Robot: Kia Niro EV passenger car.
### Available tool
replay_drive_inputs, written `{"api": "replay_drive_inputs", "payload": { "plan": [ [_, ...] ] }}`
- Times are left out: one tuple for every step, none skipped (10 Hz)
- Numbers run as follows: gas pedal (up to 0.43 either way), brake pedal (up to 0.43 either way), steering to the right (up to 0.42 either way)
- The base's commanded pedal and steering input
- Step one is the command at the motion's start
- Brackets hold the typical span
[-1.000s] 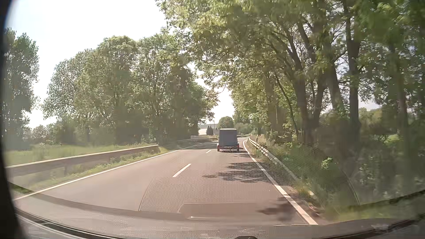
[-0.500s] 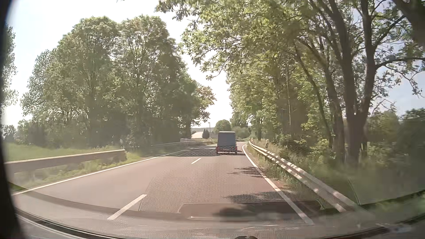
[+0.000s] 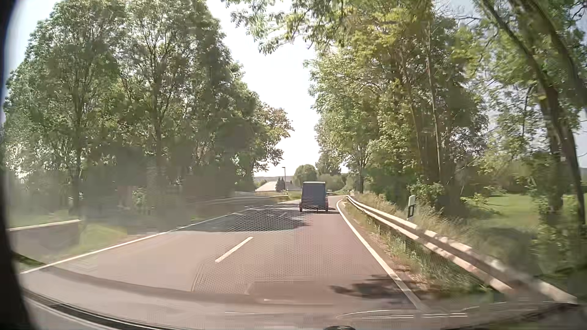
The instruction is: Follow the waypoints while adhering to traffic rules and regulations
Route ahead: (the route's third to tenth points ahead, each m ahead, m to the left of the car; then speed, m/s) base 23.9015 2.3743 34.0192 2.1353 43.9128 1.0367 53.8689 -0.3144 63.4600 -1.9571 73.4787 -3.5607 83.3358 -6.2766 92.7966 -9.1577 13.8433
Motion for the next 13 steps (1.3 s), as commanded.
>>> {"api": "replay_drive_inputs", "payload": {
  "plan": [
    [0.169,0.0,0.003],
    [0.169,0.0,0.003],
    [0.169,0.0,0.003],
    [0.169,0.0,0.003],
    [0.157,0.0,0.003],
    [0.157,0.0,0.004],
    [0.157,0.0,0.003],
    [0.157,0.0,0.004],
    [0.157,0.0,0.004],
    [0.157,0.0,0.004],
    [0.157,0.0,0.004],
    [0.157,0.0,0.004],
    [0.157,0.0,0.005]
  ]
}}
